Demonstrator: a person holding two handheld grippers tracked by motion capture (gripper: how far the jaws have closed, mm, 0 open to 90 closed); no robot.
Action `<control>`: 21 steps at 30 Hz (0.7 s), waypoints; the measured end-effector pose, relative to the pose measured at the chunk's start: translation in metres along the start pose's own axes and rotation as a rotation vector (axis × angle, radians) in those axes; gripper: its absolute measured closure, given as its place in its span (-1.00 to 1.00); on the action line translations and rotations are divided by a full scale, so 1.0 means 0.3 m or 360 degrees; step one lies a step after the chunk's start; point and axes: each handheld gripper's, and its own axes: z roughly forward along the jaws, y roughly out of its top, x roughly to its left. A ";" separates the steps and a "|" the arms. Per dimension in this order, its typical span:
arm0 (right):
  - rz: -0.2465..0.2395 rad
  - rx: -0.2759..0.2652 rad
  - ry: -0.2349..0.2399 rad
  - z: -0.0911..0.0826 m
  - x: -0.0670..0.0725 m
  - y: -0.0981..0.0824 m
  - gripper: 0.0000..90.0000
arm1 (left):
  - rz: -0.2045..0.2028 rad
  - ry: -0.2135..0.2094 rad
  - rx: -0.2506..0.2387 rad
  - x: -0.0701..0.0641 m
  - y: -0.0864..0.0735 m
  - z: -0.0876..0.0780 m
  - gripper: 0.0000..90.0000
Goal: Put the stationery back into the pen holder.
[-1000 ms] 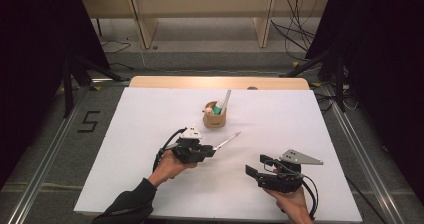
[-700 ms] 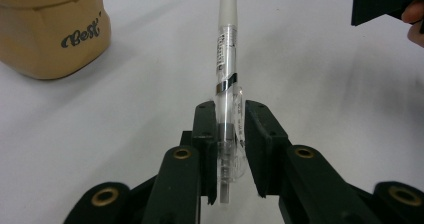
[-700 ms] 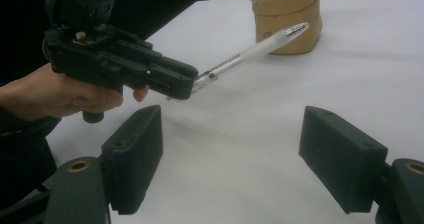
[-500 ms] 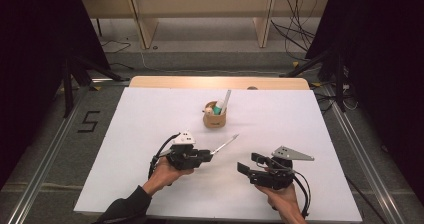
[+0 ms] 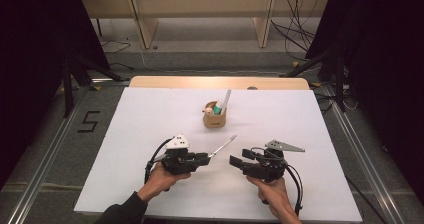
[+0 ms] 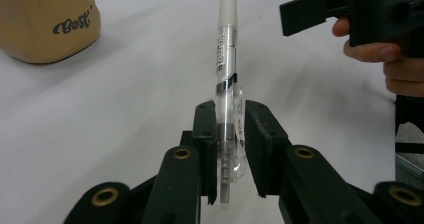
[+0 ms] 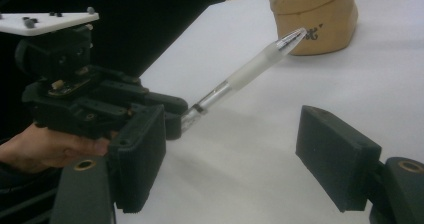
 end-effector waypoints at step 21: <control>0.0358 -0.0005 0.0191 0.116 -0.024 0.026 -0.05 | -0.0014 -0.0024 -0.0060 -0.043 -0.027 -0.039 0.68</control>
